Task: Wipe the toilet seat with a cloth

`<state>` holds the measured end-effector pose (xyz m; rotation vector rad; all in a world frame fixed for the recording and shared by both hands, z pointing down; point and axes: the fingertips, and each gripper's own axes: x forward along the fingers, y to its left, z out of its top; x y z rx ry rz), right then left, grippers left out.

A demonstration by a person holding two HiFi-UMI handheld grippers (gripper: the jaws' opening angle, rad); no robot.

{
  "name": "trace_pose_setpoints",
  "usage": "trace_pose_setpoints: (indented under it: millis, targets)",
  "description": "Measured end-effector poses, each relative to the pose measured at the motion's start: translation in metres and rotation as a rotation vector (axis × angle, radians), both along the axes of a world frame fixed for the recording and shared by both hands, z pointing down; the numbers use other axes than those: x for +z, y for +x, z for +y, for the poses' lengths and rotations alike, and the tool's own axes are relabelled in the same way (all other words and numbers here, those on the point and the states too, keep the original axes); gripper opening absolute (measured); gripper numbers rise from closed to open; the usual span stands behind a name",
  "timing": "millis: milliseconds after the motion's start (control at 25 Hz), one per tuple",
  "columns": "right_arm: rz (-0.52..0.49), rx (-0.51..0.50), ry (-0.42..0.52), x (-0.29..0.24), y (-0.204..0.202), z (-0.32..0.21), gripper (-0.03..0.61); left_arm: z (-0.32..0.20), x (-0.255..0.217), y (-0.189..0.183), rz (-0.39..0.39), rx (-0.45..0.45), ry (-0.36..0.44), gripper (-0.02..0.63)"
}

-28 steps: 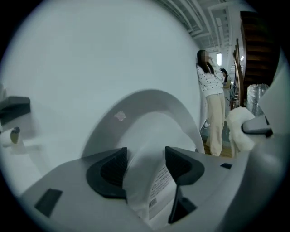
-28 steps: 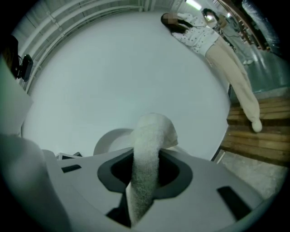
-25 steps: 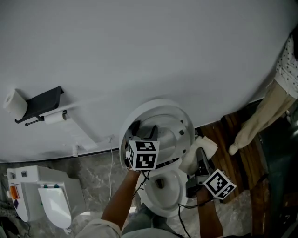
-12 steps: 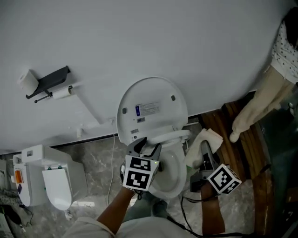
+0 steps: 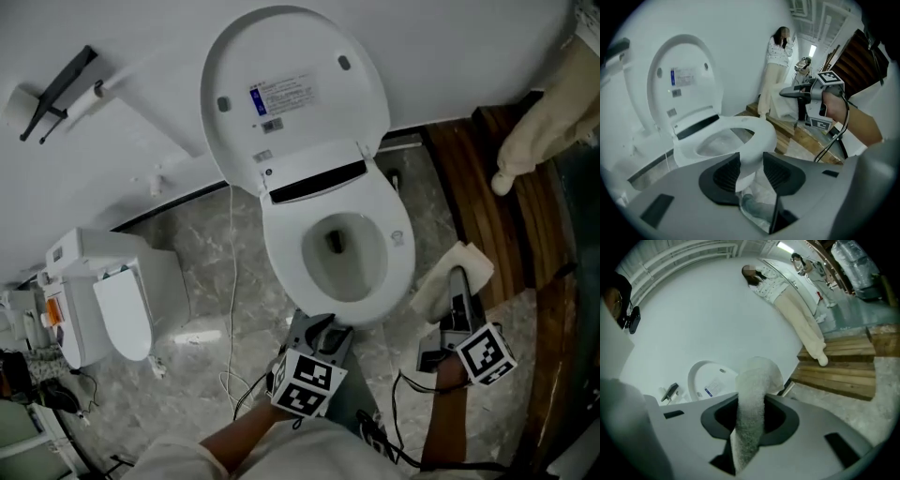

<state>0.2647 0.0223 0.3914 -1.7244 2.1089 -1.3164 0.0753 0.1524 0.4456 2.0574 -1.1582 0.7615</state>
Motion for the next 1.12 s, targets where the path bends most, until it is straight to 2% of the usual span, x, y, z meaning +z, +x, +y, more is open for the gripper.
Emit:
trace_pose_setpoints:
  millis: [200,320,480,680,1120]
  targets:
    - [-0.011,0.037,-0.136,0.092,0.017,0.041,0.089,0.046,0.104,0.026,0.068,-0.029,-0.191,0.166]
    - [-0.049,-0.001,-0.175,0.141,0.014,0.059,0.089,0.056,0.162,0.033,0.100,-0.100,-0.252,0.164]
    - [-0.064,-0.054,-0.184,0.178,0.003,0.068,0.089,0.062,0.230,0.039,0.085,-0.150,-0.232,0.155]
    - [-0.044,-0.112,-0.224,0.210,-0.011,0.076,0.089,0.055,0.282,0.032,0.095,-0.187,-0.248,0.133]
    - [-0.061,-0.129,-0.262,0.222,-0.035,0.070,0.089,0.059,0.307,0.030,0.092,-0.127,-0.272,0.104]
